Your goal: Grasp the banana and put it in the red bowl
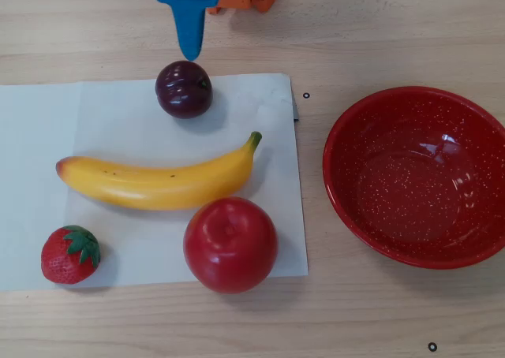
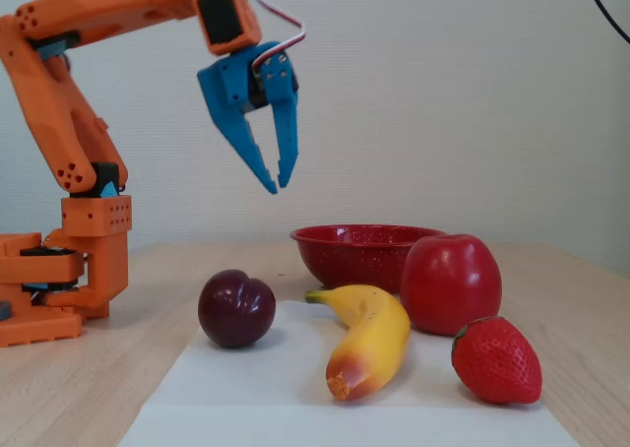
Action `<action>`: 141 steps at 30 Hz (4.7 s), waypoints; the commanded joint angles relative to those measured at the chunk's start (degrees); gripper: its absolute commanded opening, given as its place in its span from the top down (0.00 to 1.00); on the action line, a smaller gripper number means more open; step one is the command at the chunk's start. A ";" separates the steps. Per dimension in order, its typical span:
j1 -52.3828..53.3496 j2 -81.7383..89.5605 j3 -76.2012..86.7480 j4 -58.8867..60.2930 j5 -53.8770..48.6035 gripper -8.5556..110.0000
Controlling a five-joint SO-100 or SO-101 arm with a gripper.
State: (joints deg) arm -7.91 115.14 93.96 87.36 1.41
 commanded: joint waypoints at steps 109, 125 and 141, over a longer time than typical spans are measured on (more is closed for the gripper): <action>-5.01 -61.52 -44.38 6.42 7.56 0.43; -6.50 -61.35 -46.05 6.24 8.35 0.73; -6.50 -57.13 -51.50 9.23 8.00 0.92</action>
State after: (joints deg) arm -13.71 50.27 49.48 93.96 9.58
